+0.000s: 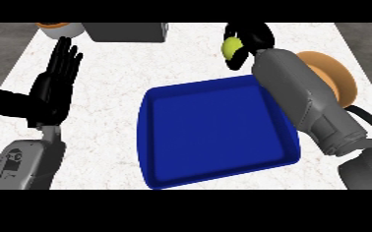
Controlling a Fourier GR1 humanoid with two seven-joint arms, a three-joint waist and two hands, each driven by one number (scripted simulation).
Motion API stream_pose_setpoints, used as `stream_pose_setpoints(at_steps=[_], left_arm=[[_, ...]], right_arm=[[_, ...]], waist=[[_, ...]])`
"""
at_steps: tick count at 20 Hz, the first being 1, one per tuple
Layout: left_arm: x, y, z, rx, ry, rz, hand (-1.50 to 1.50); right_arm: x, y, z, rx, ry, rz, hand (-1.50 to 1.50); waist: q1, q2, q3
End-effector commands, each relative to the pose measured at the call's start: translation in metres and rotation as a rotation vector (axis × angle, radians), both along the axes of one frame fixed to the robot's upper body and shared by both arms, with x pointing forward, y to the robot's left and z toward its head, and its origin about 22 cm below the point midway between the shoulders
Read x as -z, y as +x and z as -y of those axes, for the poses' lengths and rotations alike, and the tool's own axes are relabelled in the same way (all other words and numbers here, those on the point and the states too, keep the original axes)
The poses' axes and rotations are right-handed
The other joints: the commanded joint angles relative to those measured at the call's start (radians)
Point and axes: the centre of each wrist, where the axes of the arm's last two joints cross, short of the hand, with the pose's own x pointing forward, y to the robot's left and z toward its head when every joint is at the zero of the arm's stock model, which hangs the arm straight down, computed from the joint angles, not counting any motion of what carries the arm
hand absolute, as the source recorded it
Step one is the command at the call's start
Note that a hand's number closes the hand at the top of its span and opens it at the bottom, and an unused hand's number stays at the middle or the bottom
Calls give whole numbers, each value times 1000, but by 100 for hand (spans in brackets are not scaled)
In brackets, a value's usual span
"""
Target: Pick the pear from the tray and place it in the pot
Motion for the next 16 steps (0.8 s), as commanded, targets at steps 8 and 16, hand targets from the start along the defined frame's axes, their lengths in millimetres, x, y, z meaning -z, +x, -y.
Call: stream_pose_setpoints(at_steps=[8,16], left_arm=[[-6,3,7,28,12,12,0],[-4,-1,6,-3,-4,17,0]], right_arm=[[-103,27,-29,836,-105,487,150],[-113,24,-57,1103,-202,497,150]], waist=[[33,11,3],[-5,17,12]])
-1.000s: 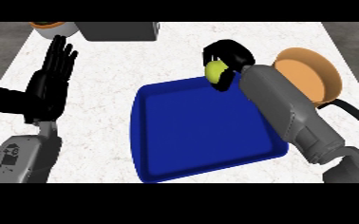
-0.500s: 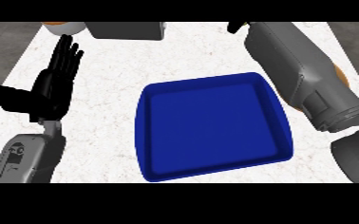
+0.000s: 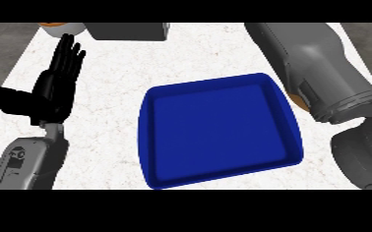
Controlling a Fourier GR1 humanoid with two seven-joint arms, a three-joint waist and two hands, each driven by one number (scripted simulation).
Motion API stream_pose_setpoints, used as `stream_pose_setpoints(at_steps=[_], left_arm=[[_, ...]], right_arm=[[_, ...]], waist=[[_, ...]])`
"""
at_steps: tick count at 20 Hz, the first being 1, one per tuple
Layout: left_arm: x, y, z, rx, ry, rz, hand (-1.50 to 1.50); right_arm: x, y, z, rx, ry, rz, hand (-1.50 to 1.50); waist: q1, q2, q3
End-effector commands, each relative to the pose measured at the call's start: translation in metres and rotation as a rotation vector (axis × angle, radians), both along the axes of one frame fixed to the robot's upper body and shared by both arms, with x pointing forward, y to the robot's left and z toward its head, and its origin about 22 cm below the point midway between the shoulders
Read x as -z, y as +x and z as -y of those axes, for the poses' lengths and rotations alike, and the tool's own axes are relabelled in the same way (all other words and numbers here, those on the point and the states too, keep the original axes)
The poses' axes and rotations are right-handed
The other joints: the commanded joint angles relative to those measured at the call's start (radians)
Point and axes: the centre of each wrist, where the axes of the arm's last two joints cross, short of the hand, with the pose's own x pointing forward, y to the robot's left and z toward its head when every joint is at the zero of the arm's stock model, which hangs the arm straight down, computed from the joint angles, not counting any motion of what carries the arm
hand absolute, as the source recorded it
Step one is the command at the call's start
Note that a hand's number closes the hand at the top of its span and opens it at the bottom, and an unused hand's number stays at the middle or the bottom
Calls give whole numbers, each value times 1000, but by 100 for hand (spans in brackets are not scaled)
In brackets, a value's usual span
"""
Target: Pick the pear from the tray and place it in the pot
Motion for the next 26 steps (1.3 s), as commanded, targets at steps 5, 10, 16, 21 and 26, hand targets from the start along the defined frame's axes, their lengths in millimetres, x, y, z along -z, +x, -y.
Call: stream_pose_setpoints(at_steps=[5,10,16,21,26], left_arm=[[3,-11,-11,-51,-12,-1,0],[17,-26,-27,-88,0,-20,0],[10,-19,-21,-82,-15,-20,0],[-5,-19,-29,-76,-4,-15,0],[-7,-9,-23,-50,-21,0,0]], right_arm=[[8,5,40,231,76,-25,150],[29,5,74,232,90,15,150],[64,-2,117,181,92,-5,150],[58,-12,176,194,95,8,150],[94,-32,215,245,144,-20,150]], waist=[[-44,-8,5],[-75,-25,5],[-77,-15,5],[-67,-12,5],[-49,0,4]])
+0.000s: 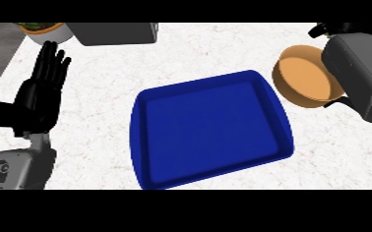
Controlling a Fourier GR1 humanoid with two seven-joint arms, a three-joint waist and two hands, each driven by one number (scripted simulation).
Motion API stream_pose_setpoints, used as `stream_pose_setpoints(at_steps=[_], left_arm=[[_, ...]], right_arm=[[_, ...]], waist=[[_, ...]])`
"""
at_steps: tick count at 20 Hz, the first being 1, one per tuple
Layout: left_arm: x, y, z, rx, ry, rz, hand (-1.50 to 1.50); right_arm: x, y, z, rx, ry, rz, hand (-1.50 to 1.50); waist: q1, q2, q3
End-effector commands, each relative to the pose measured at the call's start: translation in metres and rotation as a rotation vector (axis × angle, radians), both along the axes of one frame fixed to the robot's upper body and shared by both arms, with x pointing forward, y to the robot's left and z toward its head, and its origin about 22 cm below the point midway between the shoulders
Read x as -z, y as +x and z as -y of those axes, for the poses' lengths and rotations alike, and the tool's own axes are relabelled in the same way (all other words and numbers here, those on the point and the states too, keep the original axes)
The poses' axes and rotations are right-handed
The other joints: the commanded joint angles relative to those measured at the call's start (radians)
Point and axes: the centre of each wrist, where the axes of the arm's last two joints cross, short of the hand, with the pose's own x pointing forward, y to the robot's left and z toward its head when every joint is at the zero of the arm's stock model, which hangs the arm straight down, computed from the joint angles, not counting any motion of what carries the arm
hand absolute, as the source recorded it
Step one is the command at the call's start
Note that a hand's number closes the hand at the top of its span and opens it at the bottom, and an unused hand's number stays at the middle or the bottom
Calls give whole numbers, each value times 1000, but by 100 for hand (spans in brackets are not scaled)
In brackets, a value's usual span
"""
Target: Pick the pear from the tray and place it in the pot
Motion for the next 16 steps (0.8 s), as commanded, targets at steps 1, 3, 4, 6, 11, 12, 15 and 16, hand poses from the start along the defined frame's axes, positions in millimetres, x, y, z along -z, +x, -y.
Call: stream_pose_setpoints(at_steps=[1,3,4,6,11,12,15,16], left_arm=[[-2,14,-8,7,-10,14,0],[2,12,3,7,18,13,0],[-2,6,-25,6,4,17,0],[-6,4,-2,17,-8,31,0],[-3,7,-5,22,10,26,0],[1,6,21,32,8,16,0],[11,19,15,38,-8,14,0],[-9,-2,10,53,3,41,0]], right_arm=[[24,-14,18,27,57,-26,150],[36,-22,24,18,160,-57,150],[25,-25,45,39,216,-27,150],[35,-32,49,42,357,24,-150],[55,-50,50,-125,386,18,-150],[45,-45,45,-133,387,28,-150],[45,-49,46,-170,327,161,-150],[42,-48,39,-187,325,186,-150]], waist=[[10,8,-1],[2,7,0],[6,7,0],[16,10,2],[35,15,1],[40,16,1],[36,19,0],[48,14,1]])
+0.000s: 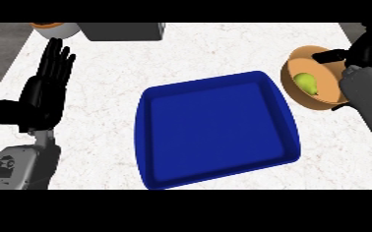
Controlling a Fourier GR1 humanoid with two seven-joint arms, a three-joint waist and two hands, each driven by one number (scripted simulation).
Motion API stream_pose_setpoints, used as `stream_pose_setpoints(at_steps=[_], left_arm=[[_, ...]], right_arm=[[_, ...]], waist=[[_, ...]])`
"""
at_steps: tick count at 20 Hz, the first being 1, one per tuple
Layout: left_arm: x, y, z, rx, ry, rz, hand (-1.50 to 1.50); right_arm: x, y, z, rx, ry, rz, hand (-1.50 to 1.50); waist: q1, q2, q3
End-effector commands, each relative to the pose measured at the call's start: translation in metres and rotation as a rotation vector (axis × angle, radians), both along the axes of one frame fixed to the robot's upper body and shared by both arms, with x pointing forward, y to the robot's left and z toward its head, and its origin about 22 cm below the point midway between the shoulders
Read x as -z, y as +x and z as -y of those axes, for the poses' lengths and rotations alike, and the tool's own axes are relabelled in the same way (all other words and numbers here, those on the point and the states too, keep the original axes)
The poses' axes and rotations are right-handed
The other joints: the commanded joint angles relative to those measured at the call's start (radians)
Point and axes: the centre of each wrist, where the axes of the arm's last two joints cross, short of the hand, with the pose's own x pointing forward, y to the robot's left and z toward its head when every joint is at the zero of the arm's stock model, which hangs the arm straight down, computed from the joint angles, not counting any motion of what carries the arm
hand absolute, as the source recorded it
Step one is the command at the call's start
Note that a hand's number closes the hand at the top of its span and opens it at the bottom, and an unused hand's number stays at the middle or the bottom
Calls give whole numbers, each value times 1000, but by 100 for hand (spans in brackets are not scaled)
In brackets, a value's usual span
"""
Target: Pick the pear from the tray and place it in the pot
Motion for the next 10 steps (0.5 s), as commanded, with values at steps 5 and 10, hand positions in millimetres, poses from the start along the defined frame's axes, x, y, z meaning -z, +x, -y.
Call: stream_pose_setpoints(at_steps=[5,10], left_arm=[[3,2,-5,-14,-5,-14,0],[-6,-2,1,-14,-7,-16,0]], right_arm=[[-35,-9,3,12,91,345,-150],[-37,-26,13,91,184,509,-150]], waist=[[-12,-3,-1],[-17,-8,0]])
